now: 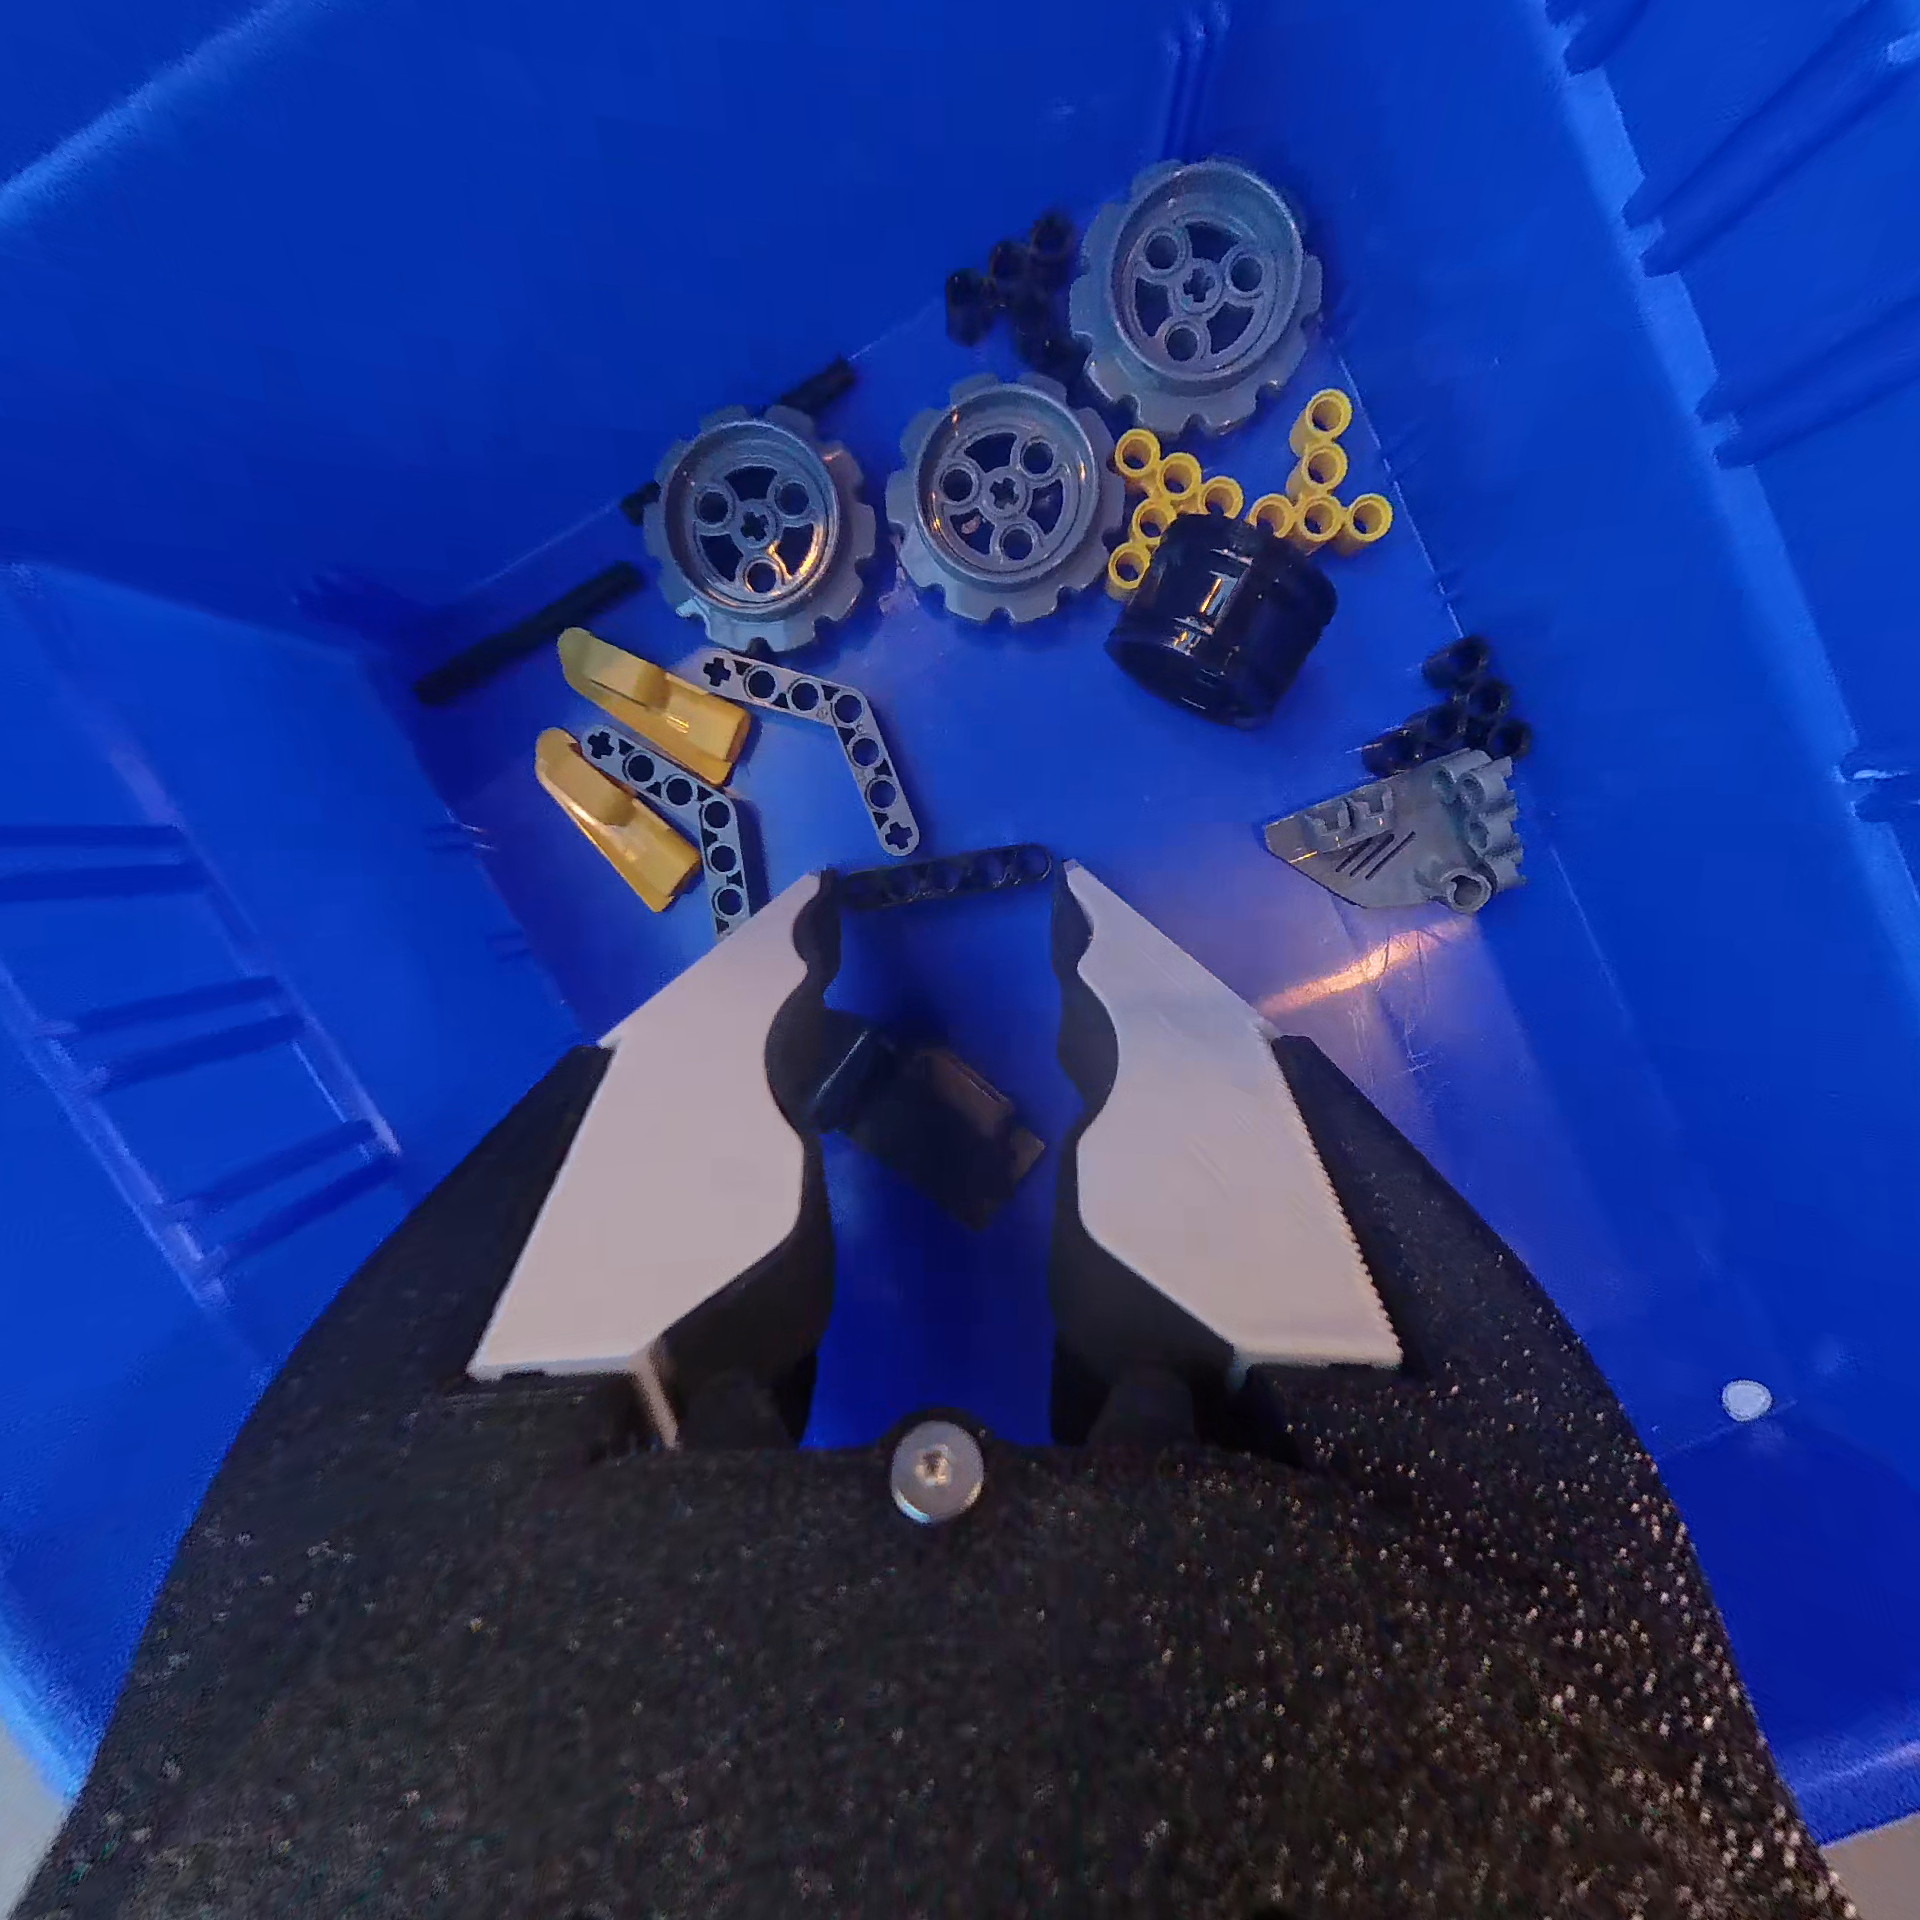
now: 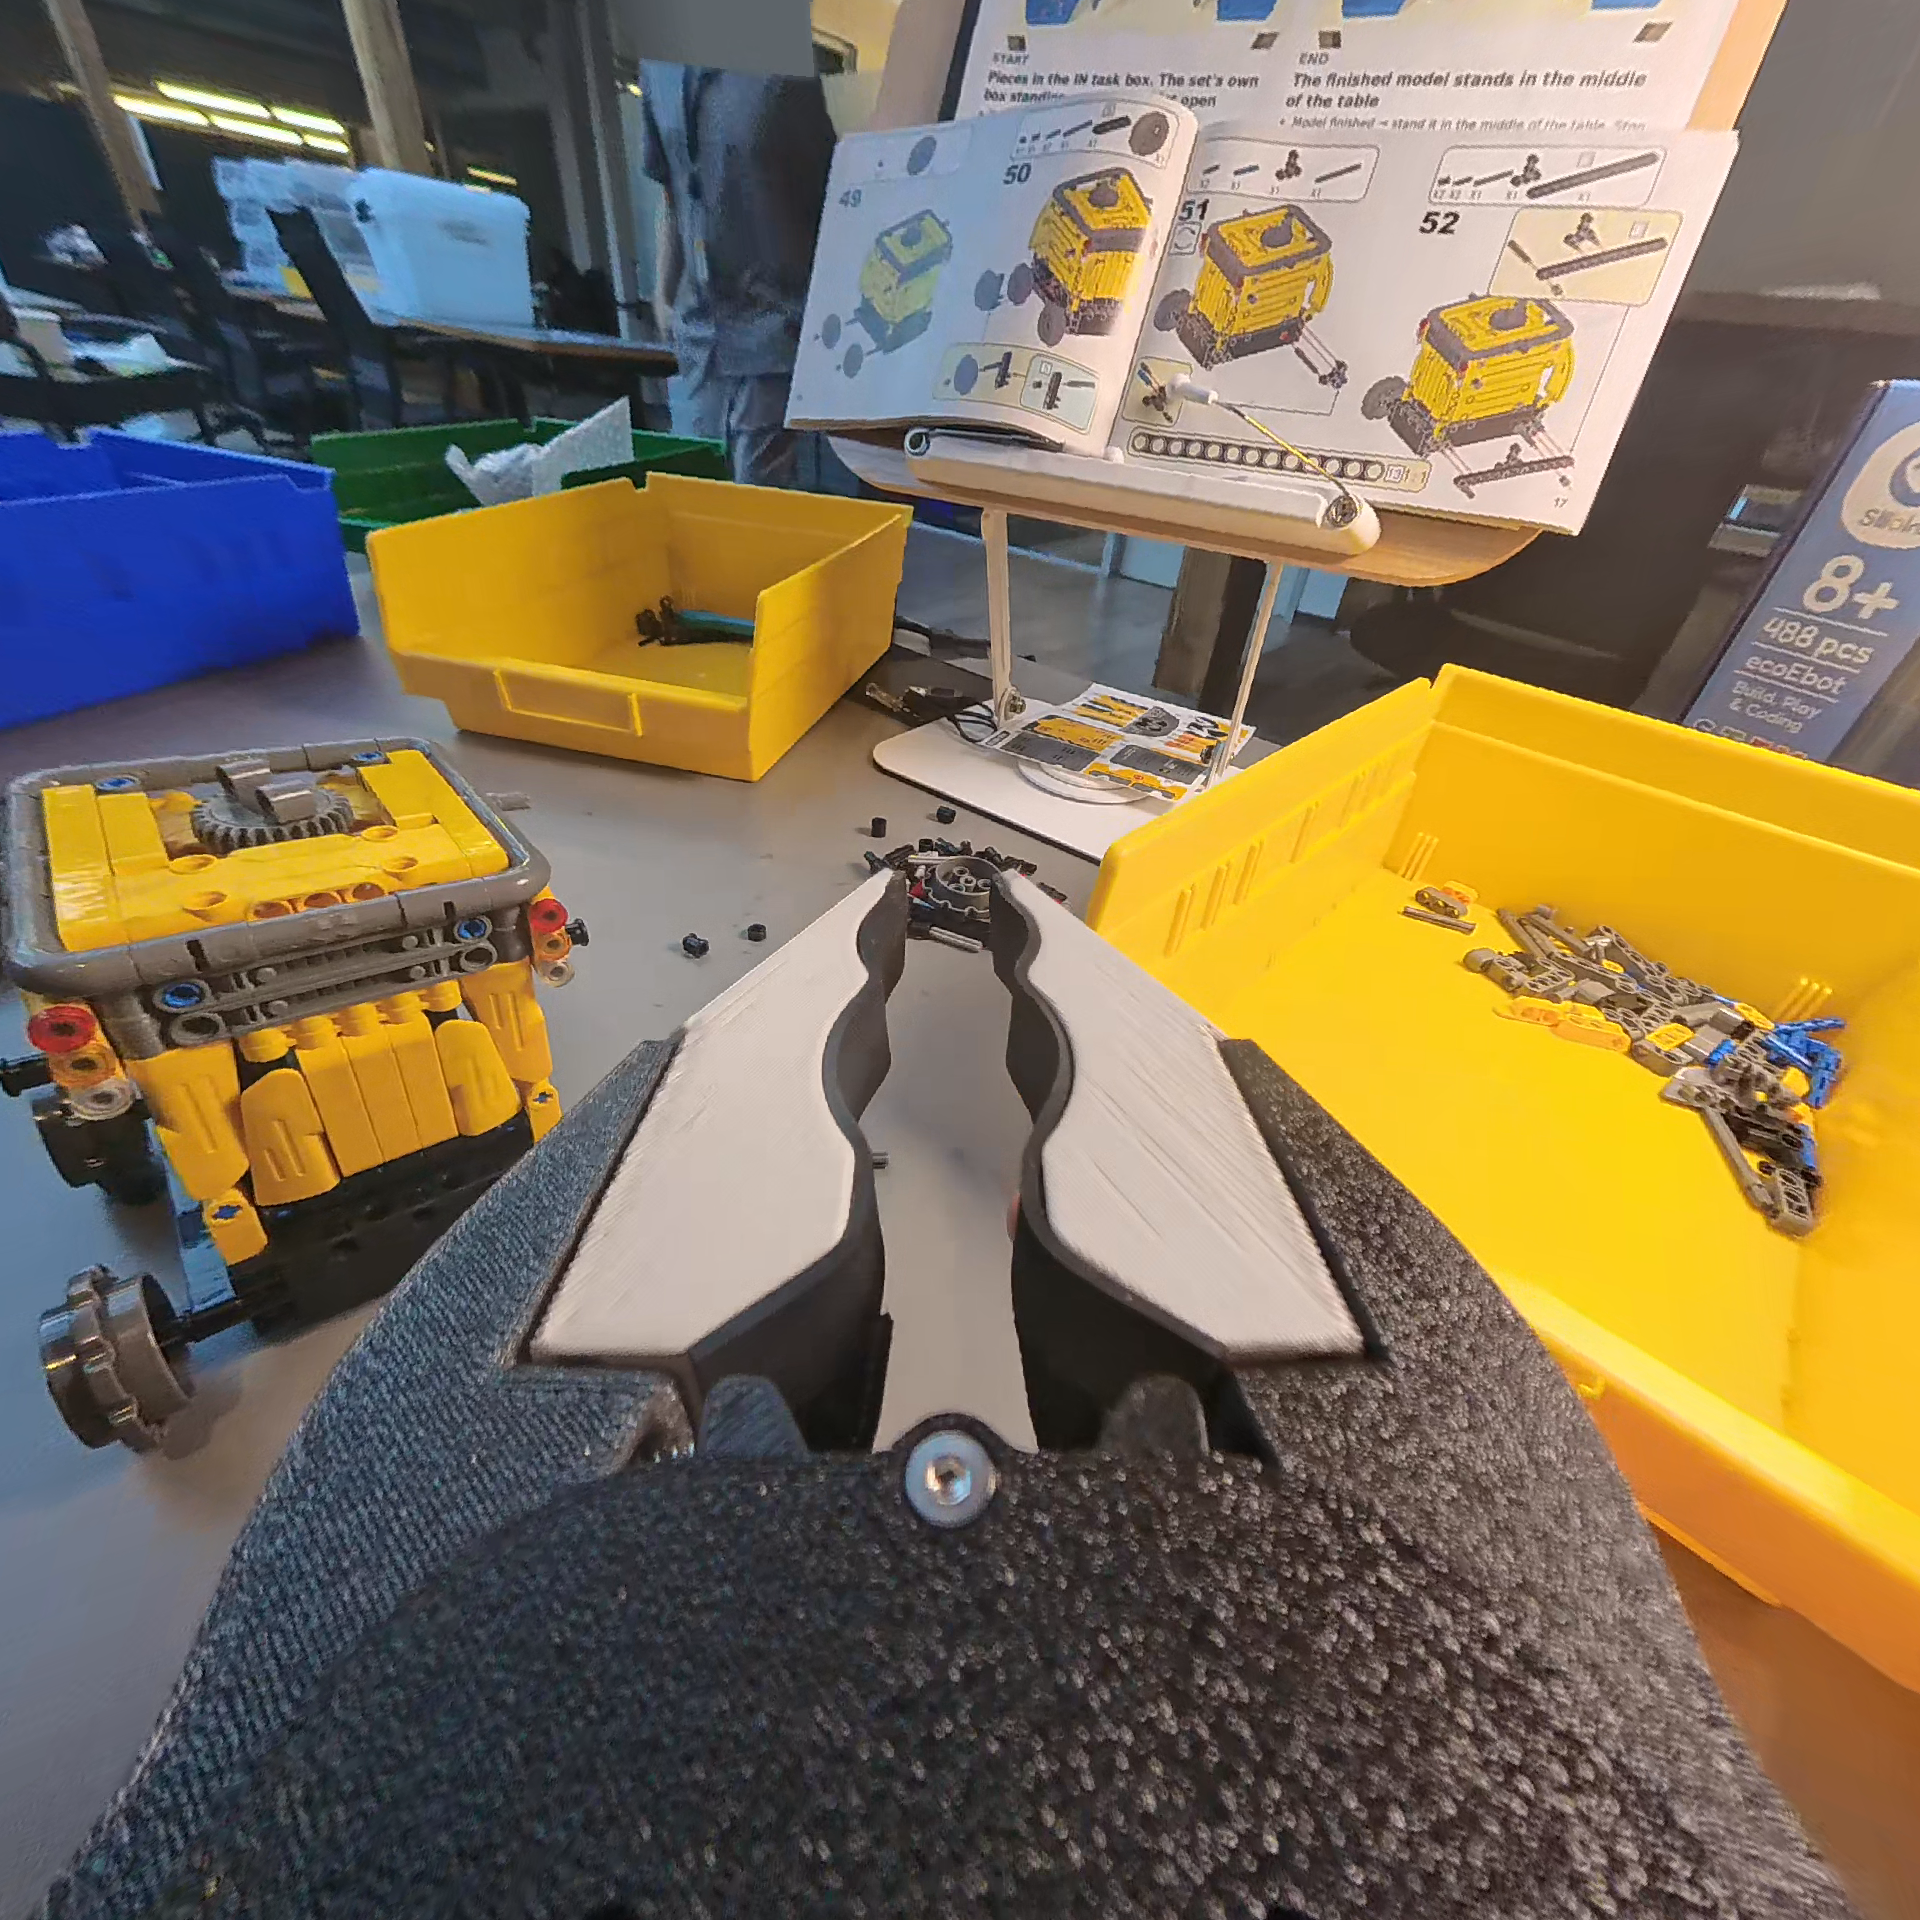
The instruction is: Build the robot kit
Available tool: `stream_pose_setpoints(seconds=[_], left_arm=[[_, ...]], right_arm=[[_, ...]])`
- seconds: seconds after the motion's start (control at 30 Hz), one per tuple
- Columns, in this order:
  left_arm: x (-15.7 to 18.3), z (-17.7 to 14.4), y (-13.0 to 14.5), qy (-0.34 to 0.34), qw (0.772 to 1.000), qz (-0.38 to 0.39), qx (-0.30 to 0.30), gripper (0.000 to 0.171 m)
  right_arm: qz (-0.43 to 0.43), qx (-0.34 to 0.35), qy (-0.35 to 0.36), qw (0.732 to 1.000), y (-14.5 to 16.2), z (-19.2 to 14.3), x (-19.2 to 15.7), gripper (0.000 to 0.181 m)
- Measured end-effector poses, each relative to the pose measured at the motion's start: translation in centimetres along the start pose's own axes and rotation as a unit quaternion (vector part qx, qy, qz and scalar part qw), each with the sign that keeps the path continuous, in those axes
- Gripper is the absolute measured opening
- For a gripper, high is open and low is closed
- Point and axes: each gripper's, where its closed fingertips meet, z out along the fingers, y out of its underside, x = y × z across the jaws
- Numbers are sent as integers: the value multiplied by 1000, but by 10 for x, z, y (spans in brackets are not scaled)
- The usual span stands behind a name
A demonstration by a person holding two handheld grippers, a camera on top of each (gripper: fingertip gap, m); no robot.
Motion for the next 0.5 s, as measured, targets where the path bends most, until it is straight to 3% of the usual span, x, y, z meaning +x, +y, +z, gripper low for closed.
stream_pose_setpoints(seconds=[0.33, 0.5], left_arm=[[-1, -5, -4, -22, 999, 15, 20, 38], [-2, -49, -34, -53, 993, 29, 104, 38]], right_arm=[[-5, -5, 1, 1000, 5, -1, 0, 15], [-2, -1, 3, 1000, 3, -2, 2, 15]])
